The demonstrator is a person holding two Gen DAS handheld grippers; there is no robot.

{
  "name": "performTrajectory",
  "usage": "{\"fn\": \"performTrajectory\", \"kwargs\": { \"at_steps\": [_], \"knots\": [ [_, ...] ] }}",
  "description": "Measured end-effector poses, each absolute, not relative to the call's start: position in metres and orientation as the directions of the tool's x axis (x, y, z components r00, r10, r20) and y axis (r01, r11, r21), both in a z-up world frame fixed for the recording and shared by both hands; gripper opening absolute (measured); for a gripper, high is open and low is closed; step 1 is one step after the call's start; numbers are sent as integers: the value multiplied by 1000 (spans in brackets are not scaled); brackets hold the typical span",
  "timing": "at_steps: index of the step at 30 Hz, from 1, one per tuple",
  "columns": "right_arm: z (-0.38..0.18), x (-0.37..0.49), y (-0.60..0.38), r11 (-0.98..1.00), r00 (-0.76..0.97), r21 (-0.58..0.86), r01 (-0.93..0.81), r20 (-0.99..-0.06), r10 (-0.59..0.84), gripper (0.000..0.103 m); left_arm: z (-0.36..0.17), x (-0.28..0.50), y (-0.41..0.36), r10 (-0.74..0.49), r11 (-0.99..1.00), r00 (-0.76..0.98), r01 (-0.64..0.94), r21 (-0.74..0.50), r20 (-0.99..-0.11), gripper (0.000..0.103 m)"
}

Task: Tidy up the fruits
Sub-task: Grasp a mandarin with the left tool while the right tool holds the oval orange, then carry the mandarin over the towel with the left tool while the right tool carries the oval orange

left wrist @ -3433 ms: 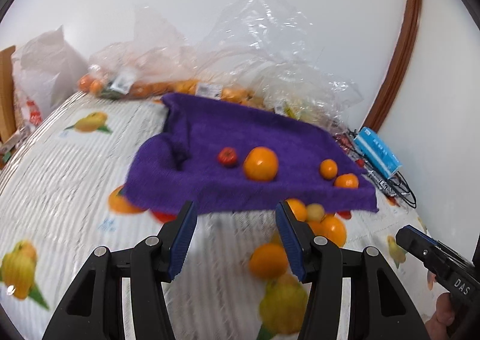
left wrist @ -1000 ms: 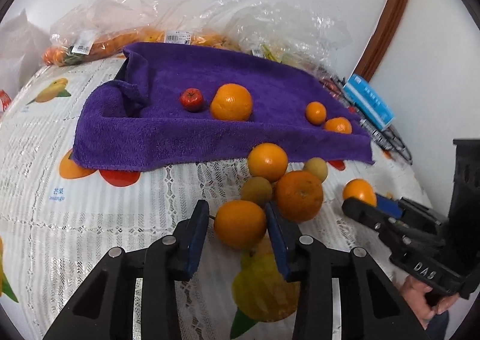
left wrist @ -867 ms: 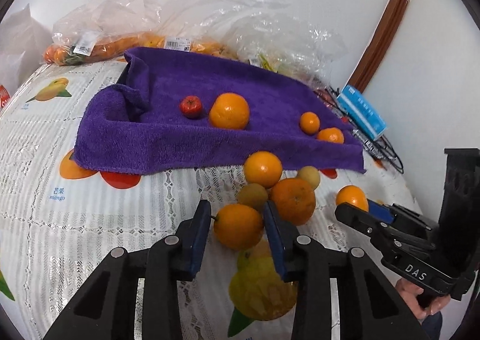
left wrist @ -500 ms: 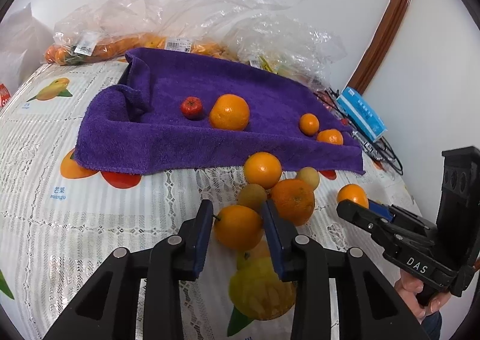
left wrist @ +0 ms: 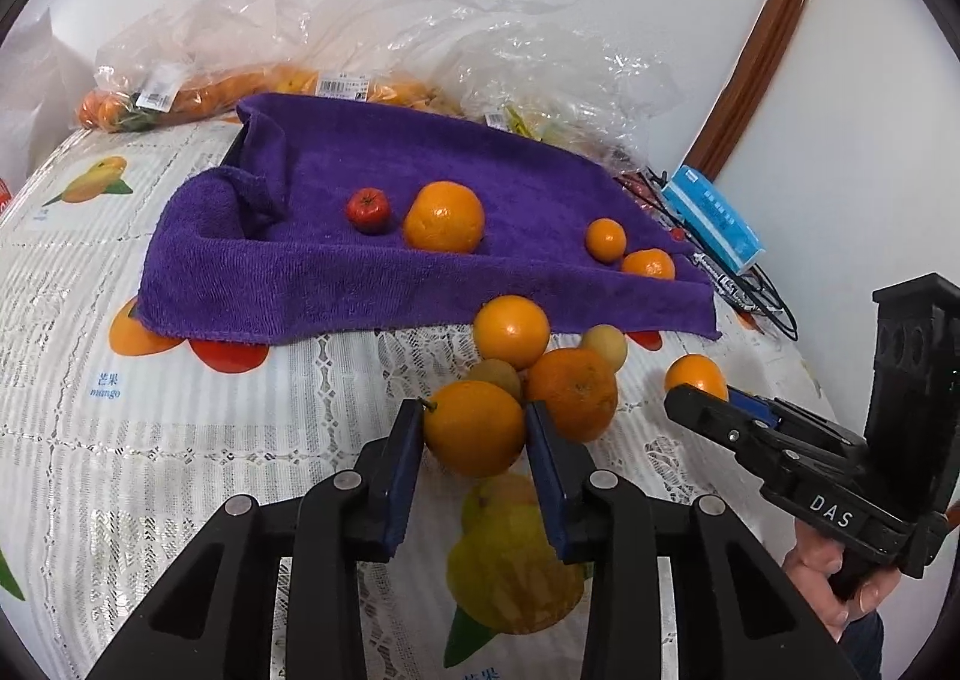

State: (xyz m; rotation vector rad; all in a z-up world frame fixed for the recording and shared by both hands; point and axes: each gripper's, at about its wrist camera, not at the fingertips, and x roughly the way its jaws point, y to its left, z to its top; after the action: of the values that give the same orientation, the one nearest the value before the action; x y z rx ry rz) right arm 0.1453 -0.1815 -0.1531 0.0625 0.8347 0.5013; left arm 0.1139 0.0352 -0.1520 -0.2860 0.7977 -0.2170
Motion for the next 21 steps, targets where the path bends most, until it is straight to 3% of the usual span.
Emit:
{"fn": "performTrajectory", "kwargs": {
  "at_steps": [14, 21],
  "knots": [
    [-147, 138, -185, 880, 596, 253, -402, -657, 462, 33, -138, 102, 44, -263, 943, 757, 69, -327, -599, 33],
    [-136, 140, -189, 890, 624, 263, -372, -638, 450, 33, -127, 110, 55, -191, 955, 763, 1, -295, -617, 33]
  ]
}}
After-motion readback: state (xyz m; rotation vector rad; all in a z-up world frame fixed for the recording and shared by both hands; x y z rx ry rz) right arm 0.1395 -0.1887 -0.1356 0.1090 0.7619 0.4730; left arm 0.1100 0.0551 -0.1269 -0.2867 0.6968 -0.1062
